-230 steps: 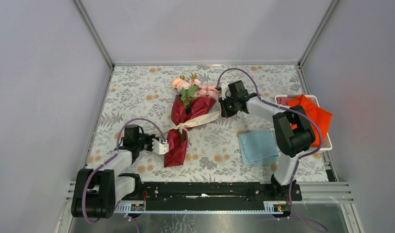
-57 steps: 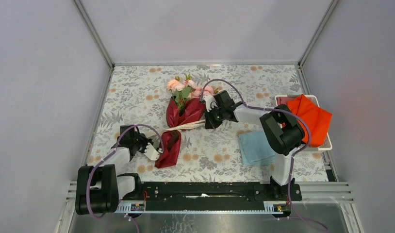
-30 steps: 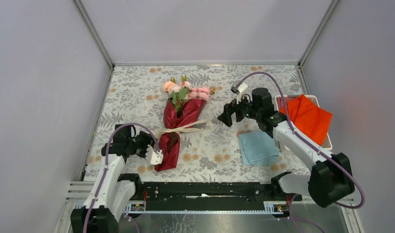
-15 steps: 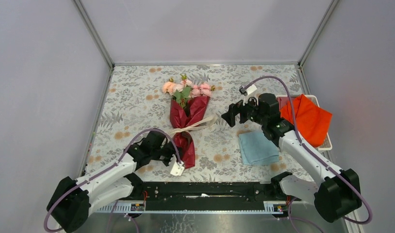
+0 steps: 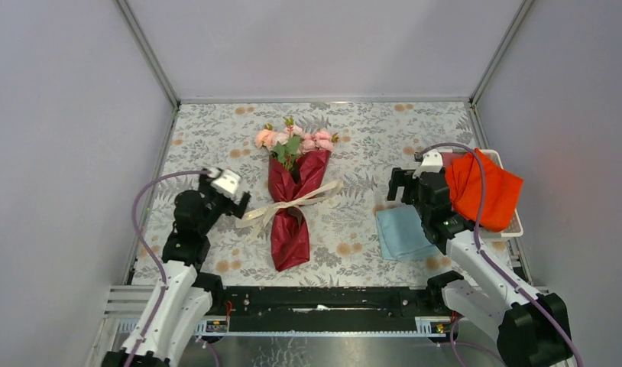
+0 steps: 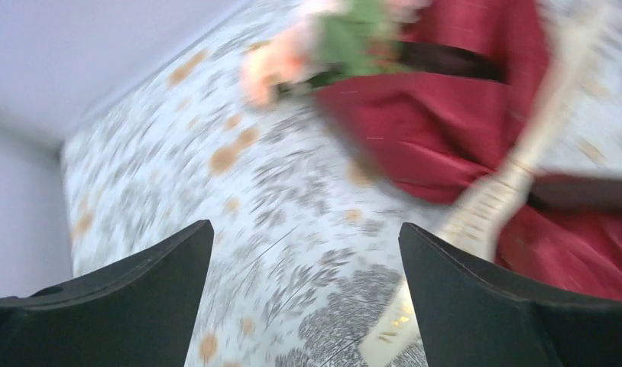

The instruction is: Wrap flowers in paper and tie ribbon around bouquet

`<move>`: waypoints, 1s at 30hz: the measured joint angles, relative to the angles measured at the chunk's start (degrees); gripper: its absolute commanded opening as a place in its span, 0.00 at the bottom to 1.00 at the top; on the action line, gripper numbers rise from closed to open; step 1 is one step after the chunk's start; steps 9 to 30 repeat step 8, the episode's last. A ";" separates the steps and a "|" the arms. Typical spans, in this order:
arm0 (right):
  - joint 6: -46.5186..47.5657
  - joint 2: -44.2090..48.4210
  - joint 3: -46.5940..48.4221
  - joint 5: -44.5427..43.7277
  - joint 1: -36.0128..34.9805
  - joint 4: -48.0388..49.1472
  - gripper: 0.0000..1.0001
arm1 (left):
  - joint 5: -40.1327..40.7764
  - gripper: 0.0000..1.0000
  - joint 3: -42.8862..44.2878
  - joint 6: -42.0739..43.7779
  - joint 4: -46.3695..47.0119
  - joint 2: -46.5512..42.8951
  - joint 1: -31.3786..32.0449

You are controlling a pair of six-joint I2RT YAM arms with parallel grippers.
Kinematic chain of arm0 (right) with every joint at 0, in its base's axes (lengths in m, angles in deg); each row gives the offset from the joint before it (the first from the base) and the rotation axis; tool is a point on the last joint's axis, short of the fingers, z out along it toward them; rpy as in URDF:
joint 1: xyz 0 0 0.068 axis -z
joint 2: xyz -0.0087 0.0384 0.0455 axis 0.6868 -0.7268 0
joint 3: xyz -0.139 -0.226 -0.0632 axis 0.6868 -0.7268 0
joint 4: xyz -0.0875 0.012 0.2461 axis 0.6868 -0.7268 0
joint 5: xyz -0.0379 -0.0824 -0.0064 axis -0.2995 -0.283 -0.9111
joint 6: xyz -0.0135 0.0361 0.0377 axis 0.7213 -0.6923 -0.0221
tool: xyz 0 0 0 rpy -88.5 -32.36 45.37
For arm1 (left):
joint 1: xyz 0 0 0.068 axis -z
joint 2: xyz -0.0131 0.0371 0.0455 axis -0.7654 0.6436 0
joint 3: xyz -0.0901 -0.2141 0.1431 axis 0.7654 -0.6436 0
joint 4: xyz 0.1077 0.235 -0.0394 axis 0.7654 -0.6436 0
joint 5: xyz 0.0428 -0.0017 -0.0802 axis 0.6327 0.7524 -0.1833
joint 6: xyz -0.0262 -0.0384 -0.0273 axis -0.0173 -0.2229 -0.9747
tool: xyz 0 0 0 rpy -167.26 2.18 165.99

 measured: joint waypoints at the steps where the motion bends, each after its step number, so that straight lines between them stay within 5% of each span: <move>1: -1.18 0.02 -1.11 -2.40 0.02 0.24 1.00 | 2.49 0.98 -0.98 -6.82 3.48 -0.76 -3.96; 8: -6.95 2.43 -7.63 -13.14 0.02 6.27 1.00 | 11.67 0.99 -3.91 -30.12 9.90 1.68 -17.35; 30: -6.95 2.43 -7.63 -13.14 0.02 6.27 1.00 | 11.67 0.99 -3.91 -30.12 9.90 1.68 -17.35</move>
